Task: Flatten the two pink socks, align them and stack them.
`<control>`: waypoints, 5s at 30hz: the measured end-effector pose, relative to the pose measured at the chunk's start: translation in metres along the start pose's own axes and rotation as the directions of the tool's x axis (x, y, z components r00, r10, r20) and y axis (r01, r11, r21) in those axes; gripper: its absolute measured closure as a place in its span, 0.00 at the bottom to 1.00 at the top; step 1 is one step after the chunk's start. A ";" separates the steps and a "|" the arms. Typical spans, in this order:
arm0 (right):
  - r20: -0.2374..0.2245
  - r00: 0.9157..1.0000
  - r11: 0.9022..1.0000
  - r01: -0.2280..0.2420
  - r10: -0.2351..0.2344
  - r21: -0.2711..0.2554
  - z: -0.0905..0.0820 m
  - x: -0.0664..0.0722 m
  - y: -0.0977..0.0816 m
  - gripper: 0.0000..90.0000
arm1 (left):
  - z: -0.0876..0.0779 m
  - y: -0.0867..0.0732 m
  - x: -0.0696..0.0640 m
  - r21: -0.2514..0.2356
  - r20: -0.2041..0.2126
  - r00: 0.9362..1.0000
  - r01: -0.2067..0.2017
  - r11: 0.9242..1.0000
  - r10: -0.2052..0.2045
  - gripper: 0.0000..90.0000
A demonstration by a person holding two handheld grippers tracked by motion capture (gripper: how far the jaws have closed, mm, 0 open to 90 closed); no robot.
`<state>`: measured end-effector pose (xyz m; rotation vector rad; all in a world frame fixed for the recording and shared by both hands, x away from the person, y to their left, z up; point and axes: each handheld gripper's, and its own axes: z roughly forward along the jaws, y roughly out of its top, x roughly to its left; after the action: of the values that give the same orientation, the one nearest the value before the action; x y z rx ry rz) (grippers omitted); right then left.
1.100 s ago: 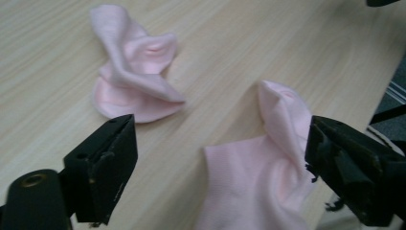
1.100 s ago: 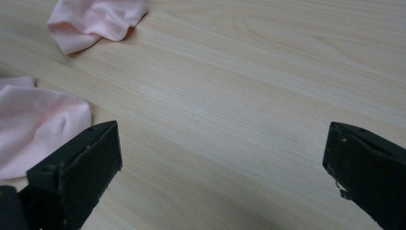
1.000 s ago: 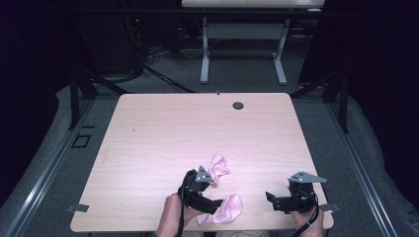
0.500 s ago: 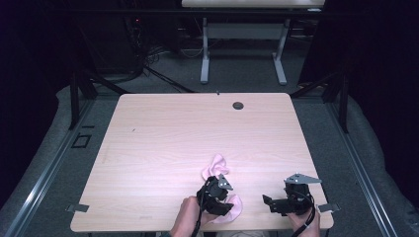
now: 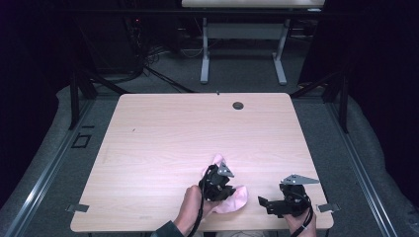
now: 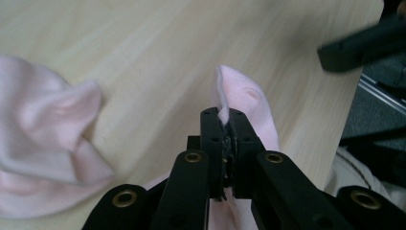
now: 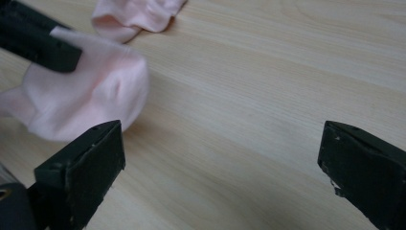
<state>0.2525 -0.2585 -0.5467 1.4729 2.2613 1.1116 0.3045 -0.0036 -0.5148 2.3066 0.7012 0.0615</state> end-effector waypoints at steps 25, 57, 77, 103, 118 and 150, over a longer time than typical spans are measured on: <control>-0.204 0.979 0.992 -0.032 0.007 -0.119 0.036 0.057 0.002 0.26 | -0.015 0.052 0.009 -0.169 -0.019 0.999 0.031 0.985 -0.034 0.96; 0.086 0.982 0.969 0.180 -0.167 -0.173 0.031 0.062 0.010 0.96 | -0.027 -0.015 0.041 -0.204 0.097 0.987 0.148 0.968 -0.130 0.96; -0.115 0.961 0.965 0.258 -0.251 0.048 0.028 0.074 0.005 0.57 | -0.046 -0.070 0.026 -0.122 -0.052 0.980 0.185 0.975 -0.193 0.49; -0.089 0.962 0.952 0.269 -0.259 0.143 0.076 0.061 0.025 0.80 | 0.019 -0.046 0.012 0.086 -0.102 0.993 0.067 0.994 -0.058 0.81; -0.105 0.973 0.970 0.219 -0.207 0.108 0.059 0.062 0.022 0.92 | -0.024 -0.069 0.020 -0.149 -0.023 0.990 0.135 0.980 -0.140 0.93; -0.074 0.982 0.980 0.178 -0.172 0.092 0.044 0.068 0.015 0.70 | -0.071 -0.105 0.056 -0.145 -0.107 0.935 0.321 0.936 -0.337 0.49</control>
<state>0.2550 -0.1764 -0.5526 1.2576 2.4686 1.0244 0.2856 0.1317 -0.5391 2.0503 1.1122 0.0989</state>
